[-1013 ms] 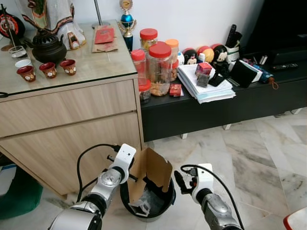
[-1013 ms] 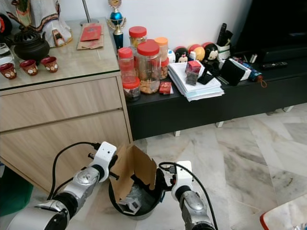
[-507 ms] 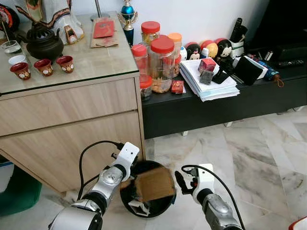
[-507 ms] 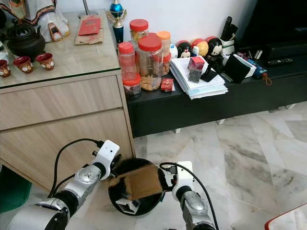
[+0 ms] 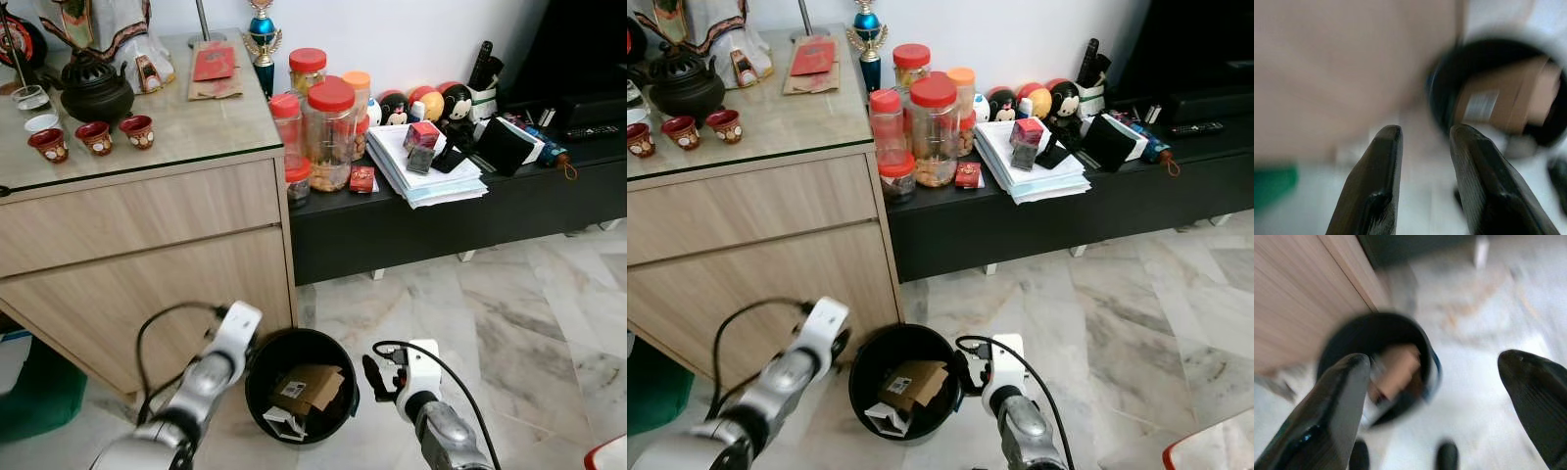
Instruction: Picking trash to rubbish bin
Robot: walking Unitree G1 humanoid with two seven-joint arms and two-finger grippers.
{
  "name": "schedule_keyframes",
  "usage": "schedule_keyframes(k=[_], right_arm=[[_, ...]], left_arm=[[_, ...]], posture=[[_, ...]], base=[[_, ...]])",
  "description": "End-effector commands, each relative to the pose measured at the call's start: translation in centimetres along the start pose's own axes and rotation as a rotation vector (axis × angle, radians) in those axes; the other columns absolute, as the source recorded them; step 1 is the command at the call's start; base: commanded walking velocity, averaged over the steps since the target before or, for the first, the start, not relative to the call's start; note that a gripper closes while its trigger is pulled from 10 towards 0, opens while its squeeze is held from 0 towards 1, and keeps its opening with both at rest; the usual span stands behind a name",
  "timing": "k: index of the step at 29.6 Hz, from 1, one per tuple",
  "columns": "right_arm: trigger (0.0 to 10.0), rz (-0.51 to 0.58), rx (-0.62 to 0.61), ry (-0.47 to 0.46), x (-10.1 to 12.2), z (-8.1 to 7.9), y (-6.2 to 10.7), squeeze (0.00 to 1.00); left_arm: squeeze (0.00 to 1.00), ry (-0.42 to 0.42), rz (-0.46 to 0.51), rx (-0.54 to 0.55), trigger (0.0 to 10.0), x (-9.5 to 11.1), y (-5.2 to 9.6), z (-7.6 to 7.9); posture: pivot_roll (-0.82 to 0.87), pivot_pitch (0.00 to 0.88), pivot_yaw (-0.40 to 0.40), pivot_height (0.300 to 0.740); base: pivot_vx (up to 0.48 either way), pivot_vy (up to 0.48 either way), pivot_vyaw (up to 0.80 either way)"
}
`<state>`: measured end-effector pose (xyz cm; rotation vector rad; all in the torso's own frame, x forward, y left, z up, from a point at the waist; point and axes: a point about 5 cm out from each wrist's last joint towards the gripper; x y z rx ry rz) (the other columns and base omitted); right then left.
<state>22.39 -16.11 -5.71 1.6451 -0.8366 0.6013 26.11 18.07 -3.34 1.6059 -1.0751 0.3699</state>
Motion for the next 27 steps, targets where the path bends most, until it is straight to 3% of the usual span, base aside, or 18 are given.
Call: schedule_keyframes(k=[1, 2, 7, 10, 16, 27], right_arm=[[10.0, -0.070, -0.068, -0.019, -1.9, 0.9, 0.7, 0.00], [10.0, -0.070, -0.068, -0.019, -1.9, 0.9, 0.7, 0.00], [10.0, -0.167, -0.144, -0.037, -5.1, 2.2, 2.4, 0.00], [10.0, -0.196, -0.156, -0.040, -6.1, 2.4, 3.0, 0.00], [10.0, -0.226, -0.192, -0.044, -6.9, 2.8, 3.5, 0.00], [10.0, -0.178, -0.179, -0.049, -5.3, 2.1, 2.4, 0.00]], left_arm=[[0.00, 0.023, -0.126, 0.051, 10.0, -3.1, 0.9, -0.3], [0.00, 0.023, -0.126, 0.051, 10.0, -3.1, 0.9, -0.3], [0.00, 0.080, -0.333, 0.102, 10.0, -8.7, 3.3, 0.1], [0.00, 0.123, -0.349, 0.112, 10.0, -9.5, 3.7, 0.4], [0.00, 0.121, -0.338, 0.123, 10.0, -9.1, 3.5, -0.1], [0.00, 0.111, -0.267, 0.133, 10.0, -6.6, 2.2, -0.9]], posture=[[-0.12, 0.060, 0.014, 0.740], [-0.12, 0.060, 0.014, 0.740], [-0.12, 0.051, 0.021, 0.740], [-0.12, 0.049, 0.020, 0.740], [-0.13, 0.027, 0.029, 0.740], [-0.13, 0.004, 0.035, 0.740]], base=[[0.000, 0.000, 0.00], [0.000, 0.000, 0.00], [0.000, 0.000, 0.00], [0.000, 0.000, 0.00], [0.000, 0.000, 0.00], [0.000, 0.000, 0.00]])
Point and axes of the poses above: a point about 5 cm out from each wrist's last joint towards the gripper, its own y axis pointing back from the gripper into the wrist, its own x axis along the axis of the wrist's last joint, z = x × y, and after that the axes turned 7 degrees about -y, right-handed
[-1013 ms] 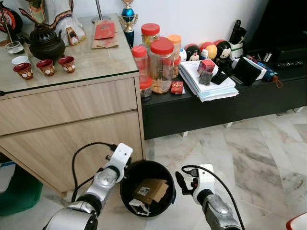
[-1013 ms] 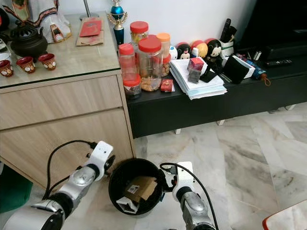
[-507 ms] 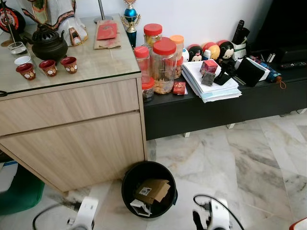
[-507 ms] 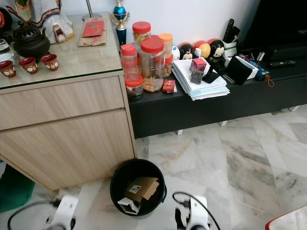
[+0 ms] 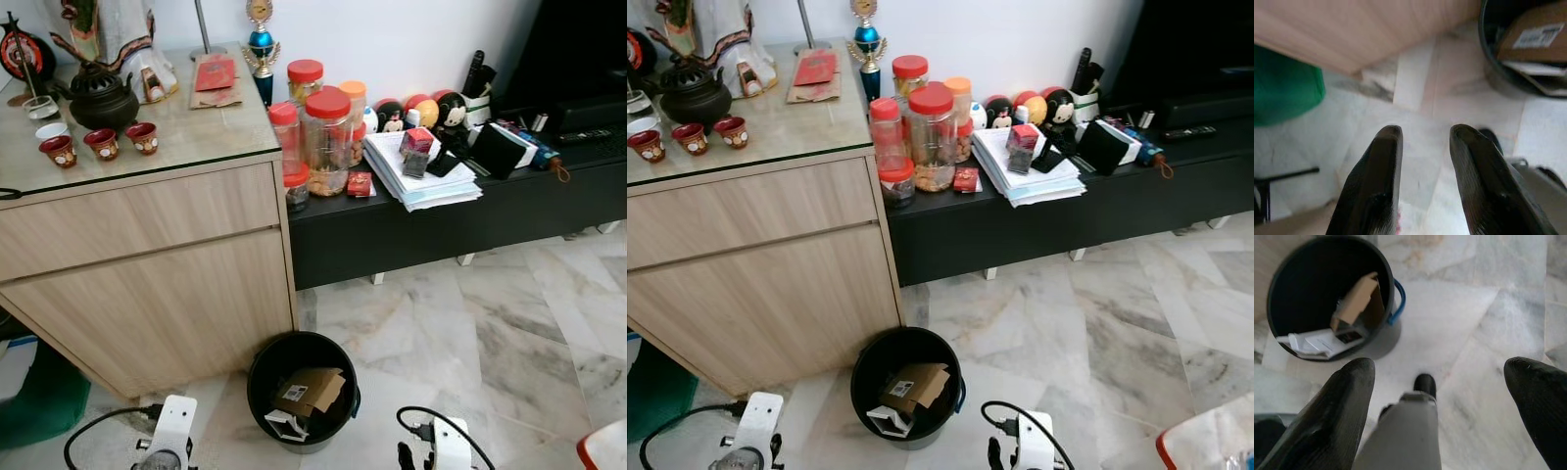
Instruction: Picking trash to rubbish bin
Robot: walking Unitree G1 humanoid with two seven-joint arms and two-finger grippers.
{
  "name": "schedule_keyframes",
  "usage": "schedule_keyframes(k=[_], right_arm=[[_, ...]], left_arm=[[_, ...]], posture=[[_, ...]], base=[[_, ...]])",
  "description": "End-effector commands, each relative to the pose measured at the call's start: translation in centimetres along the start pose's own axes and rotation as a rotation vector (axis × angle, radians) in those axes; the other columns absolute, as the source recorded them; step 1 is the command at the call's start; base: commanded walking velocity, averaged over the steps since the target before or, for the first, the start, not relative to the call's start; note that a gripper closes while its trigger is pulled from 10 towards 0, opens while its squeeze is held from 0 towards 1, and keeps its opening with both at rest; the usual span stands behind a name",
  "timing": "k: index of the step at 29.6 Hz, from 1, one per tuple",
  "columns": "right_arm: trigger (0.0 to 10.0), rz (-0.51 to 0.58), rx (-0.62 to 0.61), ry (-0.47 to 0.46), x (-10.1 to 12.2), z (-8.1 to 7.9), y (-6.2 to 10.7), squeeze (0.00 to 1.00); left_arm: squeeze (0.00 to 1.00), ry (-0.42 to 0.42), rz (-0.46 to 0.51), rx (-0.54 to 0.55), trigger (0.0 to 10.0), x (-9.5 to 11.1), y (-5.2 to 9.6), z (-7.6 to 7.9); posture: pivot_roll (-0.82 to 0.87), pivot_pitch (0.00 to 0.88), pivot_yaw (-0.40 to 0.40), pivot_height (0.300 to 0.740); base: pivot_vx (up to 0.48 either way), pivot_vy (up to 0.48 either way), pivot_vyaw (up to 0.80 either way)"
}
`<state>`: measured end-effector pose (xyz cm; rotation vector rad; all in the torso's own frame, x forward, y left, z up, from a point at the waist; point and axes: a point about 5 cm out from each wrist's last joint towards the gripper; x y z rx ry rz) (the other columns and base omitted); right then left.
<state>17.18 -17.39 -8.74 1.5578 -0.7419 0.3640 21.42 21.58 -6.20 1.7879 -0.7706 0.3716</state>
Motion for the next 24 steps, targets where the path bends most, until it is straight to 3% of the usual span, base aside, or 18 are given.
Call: schedule_keyframes(k=[1, 8, 24], right_arm=[[10.0, -0.001, -0.007, -0.008, -0.01, -0.04, -0.01, 0.00], [10.0, 0.010, -0.004, -0.005, 0.18, 0.06, -0.02, 0.00], [10.0, 0.006, -0.004, -0.003, 0.12, 0.18, 0.01, 0.00]], left_arm=[[0.00, -0.005, -0.024, 0.002, 10.0, -0.52, 0.06, -0.11], [0.00, 0.002, -0.042, 0.001, 10.0, -1.40, 0.28, 0.02], [0.00, 0.029, -0.036, 0.008, 10.0, -1.18, 0.24, 0.11]], posture=[[-0.13, 0.004, 0.035, 0.740], [-0.13, 0.004, 0.029, 0.740], [-0.12, 0.025, 0.013, 0.740]], base=[[0.000, 0.000, 0.00], [0.000, 0.000, 0.00], [0.000, 0.000, 0.00]])
Point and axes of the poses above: a point about 5 cm out from each wrist's last joint towards the gripper, its own y axis pointing back from the gripper into the wrist, its own x axis along the axis of the wrist's last joint, z = x × y, and after that the axes turned 7 degrees about -y, right-handed
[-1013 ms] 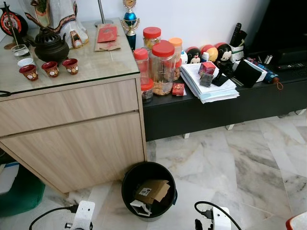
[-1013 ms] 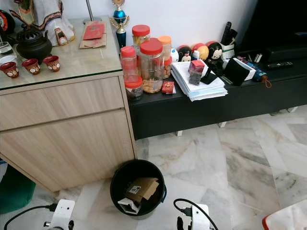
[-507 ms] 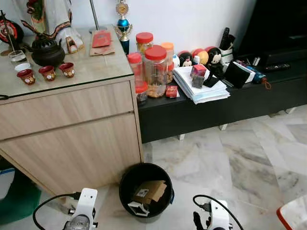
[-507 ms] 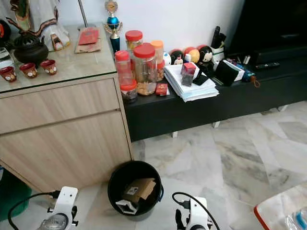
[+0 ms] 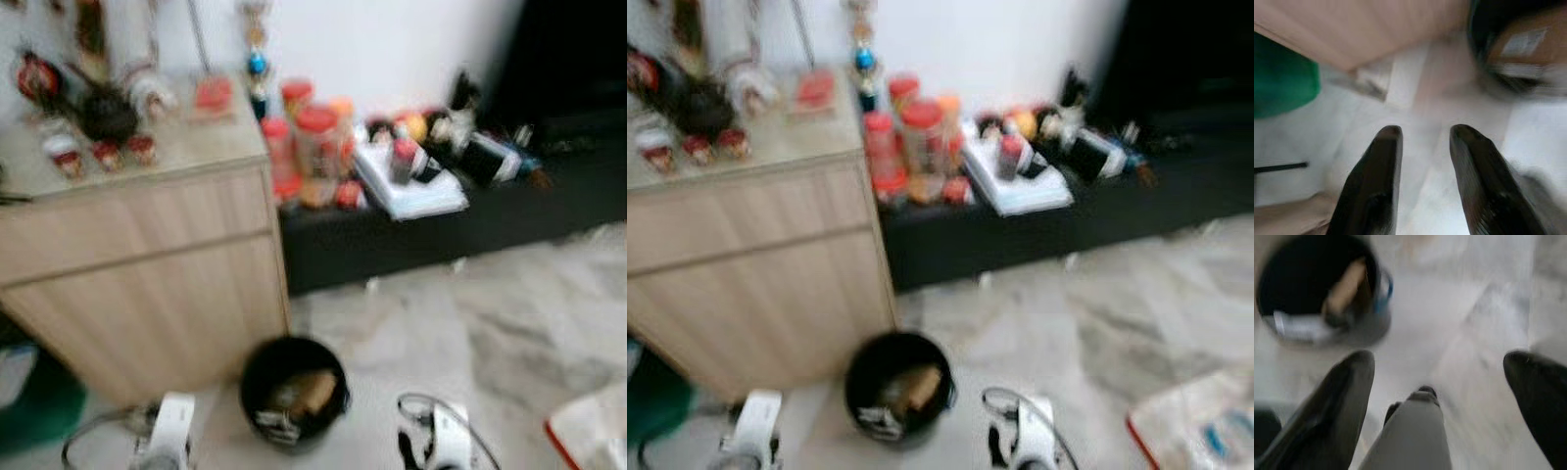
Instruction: Picking trash to rubbish bin
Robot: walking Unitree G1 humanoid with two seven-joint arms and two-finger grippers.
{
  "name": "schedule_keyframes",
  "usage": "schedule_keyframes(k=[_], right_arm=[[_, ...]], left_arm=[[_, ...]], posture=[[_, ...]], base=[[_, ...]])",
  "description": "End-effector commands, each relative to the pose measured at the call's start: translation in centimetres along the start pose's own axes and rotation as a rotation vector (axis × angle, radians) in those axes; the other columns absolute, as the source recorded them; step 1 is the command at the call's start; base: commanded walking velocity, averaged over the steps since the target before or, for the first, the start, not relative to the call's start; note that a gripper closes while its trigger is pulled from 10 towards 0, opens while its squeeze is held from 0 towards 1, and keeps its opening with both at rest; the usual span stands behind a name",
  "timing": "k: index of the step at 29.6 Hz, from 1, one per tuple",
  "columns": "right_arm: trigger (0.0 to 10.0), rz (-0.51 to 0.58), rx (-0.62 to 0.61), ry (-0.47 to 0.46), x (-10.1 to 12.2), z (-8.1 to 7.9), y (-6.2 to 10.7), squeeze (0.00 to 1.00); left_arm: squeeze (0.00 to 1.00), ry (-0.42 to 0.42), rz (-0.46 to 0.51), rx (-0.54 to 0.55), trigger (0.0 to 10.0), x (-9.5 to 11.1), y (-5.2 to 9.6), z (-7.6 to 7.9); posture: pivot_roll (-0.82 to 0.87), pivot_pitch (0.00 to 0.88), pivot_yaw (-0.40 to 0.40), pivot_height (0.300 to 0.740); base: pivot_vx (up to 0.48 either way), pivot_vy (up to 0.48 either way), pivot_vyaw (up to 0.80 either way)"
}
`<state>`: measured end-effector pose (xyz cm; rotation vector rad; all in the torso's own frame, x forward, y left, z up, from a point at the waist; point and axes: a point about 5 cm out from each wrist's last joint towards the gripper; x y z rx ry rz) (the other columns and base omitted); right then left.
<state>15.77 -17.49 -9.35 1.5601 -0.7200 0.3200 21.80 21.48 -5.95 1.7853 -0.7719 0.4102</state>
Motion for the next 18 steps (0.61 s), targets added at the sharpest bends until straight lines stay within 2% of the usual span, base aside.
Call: schedule_keyframes(k=[1, 14, 18], right_arm=[[10.0, 0.045, 0.011, 0.009, 1.54, -0.32, -0.37, 0.00], [10.0, 0.054, 0.013, 0.010, 1.93, -0.25, -0.45, 0.00], [10.0, 0.054, 0.014, 0.009, 1.91, -0.30, -0.45, 0.00]], left_arm=[[0.00, 0.008, -0.055, -0.001, 10.0, -1.59, 0.31, 0.10], [0.00, 0.032, -0.046, 0.002, 10.0, -1.38, 0.29, 0.26], [0.00, 0.045, -0.036, -0.002, 10.0, -1.34, 0.31, 0.30]], posture=[[-0.12, 0.025, 0.013, 0.740], [-0.12, 0.034, 0.004, 0.740], [-0.12, 0.034, 0.004, 0.740]], base=[[0.000, 0.000, 0.00], [0.000, 0.000, 0.00], [-0.251, 0.000, 0.00]])
Point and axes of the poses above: a point about 5 cm out from each wrist's last joint towards the gripper, its own y axis pointing back from the gripper into the wrist, its own x axis along the axis of the wrist's last joint, z = x × y, and after that the axes turned 7 degrees about -y, right-handed
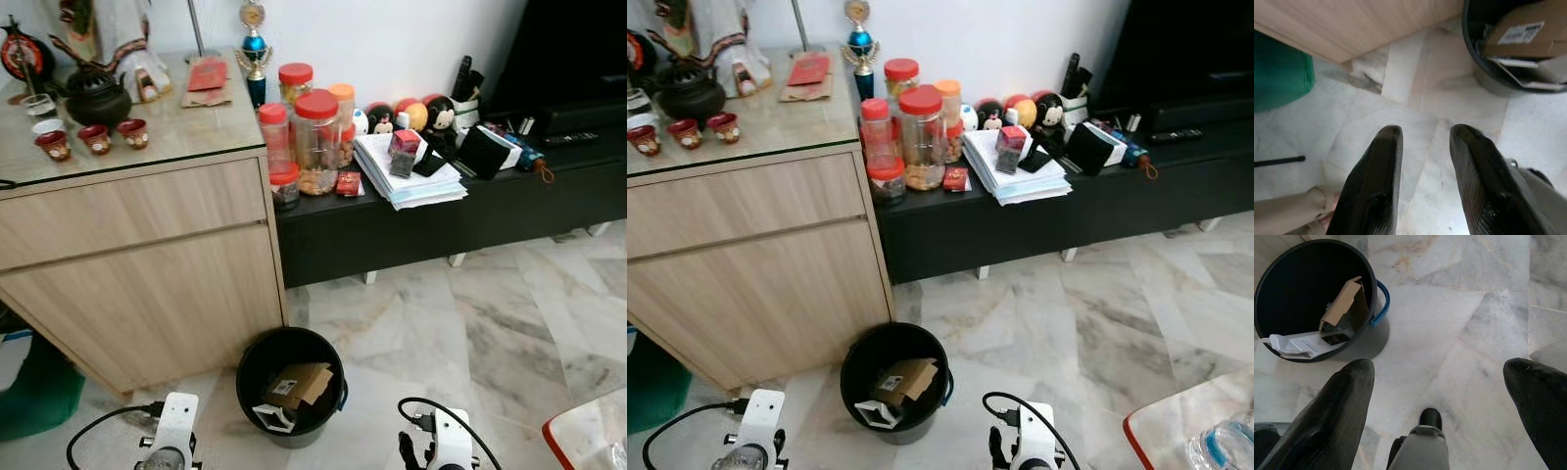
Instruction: Picking trash to rubbish bin
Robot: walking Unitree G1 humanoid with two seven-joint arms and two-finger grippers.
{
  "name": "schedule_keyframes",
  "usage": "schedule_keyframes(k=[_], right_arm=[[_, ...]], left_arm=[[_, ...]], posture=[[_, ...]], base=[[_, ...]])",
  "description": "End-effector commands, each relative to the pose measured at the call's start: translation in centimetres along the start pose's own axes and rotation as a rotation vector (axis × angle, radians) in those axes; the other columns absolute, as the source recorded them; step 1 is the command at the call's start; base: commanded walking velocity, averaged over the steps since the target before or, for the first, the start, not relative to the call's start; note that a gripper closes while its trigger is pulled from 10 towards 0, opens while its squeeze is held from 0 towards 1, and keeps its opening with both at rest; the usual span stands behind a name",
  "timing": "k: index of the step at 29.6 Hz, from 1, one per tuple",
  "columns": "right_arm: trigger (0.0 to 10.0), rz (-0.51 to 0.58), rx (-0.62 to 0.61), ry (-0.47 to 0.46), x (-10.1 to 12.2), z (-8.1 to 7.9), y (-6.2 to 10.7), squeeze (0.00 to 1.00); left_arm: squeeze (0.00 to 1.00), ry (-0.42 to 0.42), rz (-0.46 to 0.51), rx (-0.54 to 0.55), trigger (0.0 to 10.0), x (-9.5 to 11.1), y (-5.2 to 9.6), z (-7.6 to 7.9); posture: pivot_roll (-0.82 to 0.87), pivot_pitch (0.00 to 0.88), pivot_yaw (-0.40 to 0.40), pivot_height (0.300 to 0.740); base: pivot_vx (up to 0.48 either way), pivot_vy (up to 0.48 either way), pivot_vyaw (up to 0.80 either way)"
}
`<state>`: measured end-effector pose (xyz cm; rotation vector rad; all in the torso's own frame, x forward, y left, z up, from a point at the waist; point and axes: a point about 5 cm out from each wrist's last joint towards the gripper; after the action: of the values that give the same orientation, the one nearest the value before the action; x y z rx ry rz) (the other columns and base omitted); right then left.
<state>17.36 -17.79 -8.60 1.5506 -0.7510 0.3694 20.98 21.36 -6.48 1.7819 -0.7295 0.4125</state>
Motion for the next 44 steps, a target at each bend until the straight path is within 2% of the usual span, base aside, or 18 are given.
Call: schedule_keyframes(k=[1, 26, 28, 38, 44], right_arm=[[10.0, 0.004, 0.004, -0.002, 0.2, -0.2, -0.1, 0.00], [10.0, 0.017, 0.013, 0.005, 0.6, -0.3, -0.2, 0.00], [10.0, 0.036, 0.027, 0.011, 1.2, -0.6, -0.3, 0.00], [10.0, 0.052, 0.033, 0.012, 1.9, -0.9, -0.5, 0.00], [10.0, 0.089, 0.057, 0.031, 2.7, -1.3, -0.7, 0.00]], left_arm=[[0.00, 0.021, -0.007, 0.001, 10.0, -0.4, 0.1, -0.1], [0.00, 0.029, 0.006, 0.014, 10.0, -0.3, 0.1, -0.2], [0.00, 0.017, 0.032, 0.012, 10.0, 0.4, 0.0, -0.1], [0.00, 0.029, 0.053, 0.005, 10.0, 0.9, -0.1, 0.0], [0.00, -0.007, 0.091, 0.006, 10.0, 1.9, -0.2, 0.2]], posture=[[-0.12, 0.034, 0.004, 0.740], [-0.11, 0.038, -0.003, 0.740], [-0.11, 0.038, -0.004, 0.740], [-0.11, 0.033, -0.006, 0.740], [-0.11, 0.035, -0.008, 0.740]], base=[[-0.285, 0.000, 0.00], [-0.285, 0.000, 0.00], [0.000, 0.000, 0.00], [-0.177, 0.000, 0.00], [-0.044, 0.000, 0.00]])
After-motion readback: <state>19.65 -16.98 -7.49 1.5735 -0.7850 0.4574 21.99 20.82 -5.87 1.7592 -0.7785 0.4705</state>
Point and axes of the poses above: a point about 5 cm out from each wrist's last joint towards the gripper, its own y axis pointing back from the gripper into the wrist, its own x axis along the axis of the wrist's last joint, z = x × y, and after that the axes turned 7 degrees about -y, right-handed
